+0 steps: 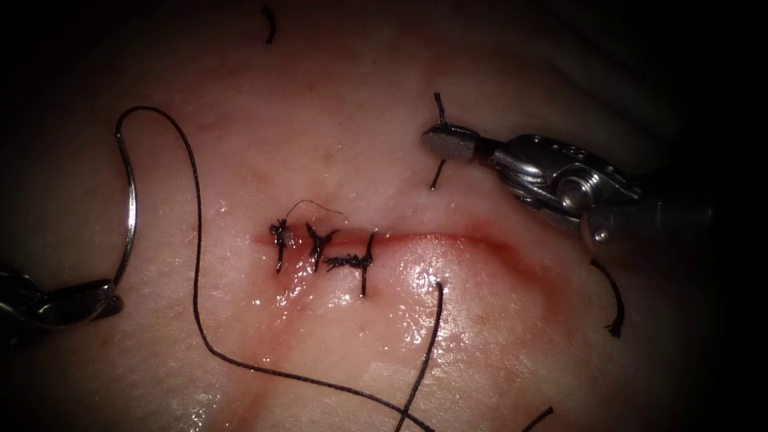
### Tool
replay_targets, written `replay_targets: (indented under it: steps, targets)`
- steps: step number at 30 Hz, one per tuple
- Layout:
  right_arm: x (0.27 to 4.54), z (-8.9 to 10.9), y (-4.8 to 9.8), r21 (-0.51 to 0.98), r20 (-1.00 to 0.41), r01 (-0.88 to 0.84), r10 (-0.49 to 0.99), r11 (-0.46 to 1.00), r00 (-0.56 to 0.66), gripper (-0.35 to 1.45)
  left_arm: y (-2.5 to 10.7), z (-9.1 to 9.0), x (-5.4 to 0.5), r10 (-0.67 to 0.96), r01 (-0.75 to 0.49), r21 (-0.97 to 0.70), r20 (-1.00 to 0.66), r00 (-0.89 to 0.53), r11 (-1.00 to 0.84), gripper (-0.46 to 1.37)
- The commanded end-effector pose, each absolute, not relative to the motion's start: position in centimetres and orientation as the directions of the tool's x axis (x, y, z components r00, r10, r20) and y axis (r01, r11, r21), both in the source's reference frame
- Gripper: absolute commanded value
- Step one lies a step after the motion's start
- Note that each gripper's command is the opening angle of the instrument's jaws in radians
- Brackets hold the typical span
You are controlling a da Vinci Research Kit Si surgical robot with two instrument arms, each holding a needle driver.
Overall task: Wound Closure
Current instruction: Adjust the suture tail with the right tool, then set down the needle from left left gripper
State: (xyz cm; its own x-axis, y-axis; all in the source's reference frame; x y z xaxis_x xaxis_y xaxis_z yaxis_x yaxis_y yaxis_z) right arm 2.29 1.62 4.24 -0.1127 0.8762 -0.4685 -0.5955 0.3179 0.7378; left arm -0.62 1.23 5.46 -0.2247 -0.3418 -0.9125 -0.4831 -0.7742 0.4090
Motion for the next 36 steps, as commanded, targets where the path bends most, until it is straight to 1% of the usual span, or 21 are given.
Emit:
replay_targets:
  steps: [1, 3, 5, 6, 9, 12, 13, 18, 21, 24, 28, 32, 33, 34, 35, 36]
  targets:
    - [2.28, 4.2, 1.6, 0.731, -0.478, -0.597, 0.872, 0.331, -0.102, 1.08, 1.2, 5.5, -0.62, -0.341, -0.480, 0.408, -0.913, -0.225, -0.776, -0.35]
    - [2.25, 4.2, 1.6, 0.720, -0.498, -0.595, 0.863, 0.358, -0.084, 1.12, 1.2, 5.5, -0.62, -0.345, -0.479, 0.413, -0.910, -0.228, -0.774, -0.35]
    - [2.19, 4.1, 1.6, 0.701, -0.529, -0.591, 0.847, 0.399, -0.054, 1.25, 1.3, 5.5, -0.63, -0.336, -0.482, 0.403, -0.915, -0.222, -0.778, -0.35]
    - [2.17, 4.1, 1.6, 0.699, -0.535, -0.589, 0.843, 0.405, -0.054, 1.27, 1.3, 5.5, -0.64, -0.332, -0.484, 0.398, -0.918, -0.220, -0.780, -0.35]
    - [2.00, 3.9, 1.5, 0.694, -0.557, -0.572, 0.829, 0.437, -0.043, 1.19, 1.3, 5.5, -0.66, -0.317, -0.479, 0.382, -0.924, -0.215, -0.790, -0.35]
    - [1.88, 3.8, 1.4, 0.691, -0.567, -0.564, 0.823, 0.452, -0.036, 1.19, 1.3, 5.5, -0.67, -0.305, -0.468, 0.372, -0.928, -0.214, -0.802, -0.35]
    - [1.78, 3.7, 1.4, 0.693, -0.570, -0.558, 0.821, 0.456, -0.036, 1.17, 1.3, 5.5, -0.68, -0.297, -0.463, 0.364, -0.931, -0.214, -0.808, -0.35]
    - [1.55, 3.5, 1.2, 0.694, -0.588, -0.548, 0.807, 0.468, -0.057, 1.16, 1.5, 5.5, -0.74, -0.272, -0.434, 0.347, -0.935, -0.226, -0.832, -0.35]
    - [1.41, 3.4, 1.0, 0.686, -0.601, -0.553, 0.797, 0.472, -0.065, 1.11, 1.7, 5.5, -0.77, -0.238, -0.437, 0.311, -0.947, -0.216, -0.844, -0.35]
    - [1.36, 3.4, 1.0, 0.681, -0.604, -0.559, 0.795, 0.473, -0.062, 1.10, 1.8, 5.5, -0.77, -0.209, -0.440, 0.283, -0.955, -0.209, -0.852, -0.35]
    - [1.33, 3.3, 0.9, 0.682, -0.606, -0.554, 0.793, 0.478, -0.062, 1.10, 1.9, 5.5, -0.78, -0.147, -0.405, 0.225, -0.966, -0.214, -0.886, -0.35]
    - [1.35, 3.2, 0.8, 0.673, -0.615, -0.556, 0.786, 0.488, -0.055, 1.09, 1.9, 5.5, -0.77, -0.033, -0.388, 0.113, -0.978, -0.207, -0.915, -0.35]
    - [1.36, 3.2, 0.8, 0.673, -0.616, -0.556, 0.786, 0.488, -0.055, 1.08, 1.9, 5.5, -0.77, 0.008, -0.390, 0.073, -0.980, -0.201, -0.918, -0.32]
    - [1.37, 3.2, 0.8, 0.673, -0.616, -0.557, 0.786, 0.488, -0.056, 1.08, 1.9, 5.5, -0.76, 0.044, -0.390, 0.039, -0.979, -0.201, -0.920, -0.24]
    - [1.37, 3.2, 0.8, 0.669, -0.620, -0.557, 0.783, 0.492, -0.052, 1.07, 1.9, 5.5, -0.76, 0.094, -0.395, -0.007, -0.975, -0.203, -0.919, -0.05]
    - [1.38, 3.2, 0.8, 0.669, -0.620, -0.557, 0.783, 0.493, -0.052, 1.07, 1.9, 5.5, -0.76, 0.157, -0.399, -0.062, -0.965, -0.210, -0.915, 0.20]
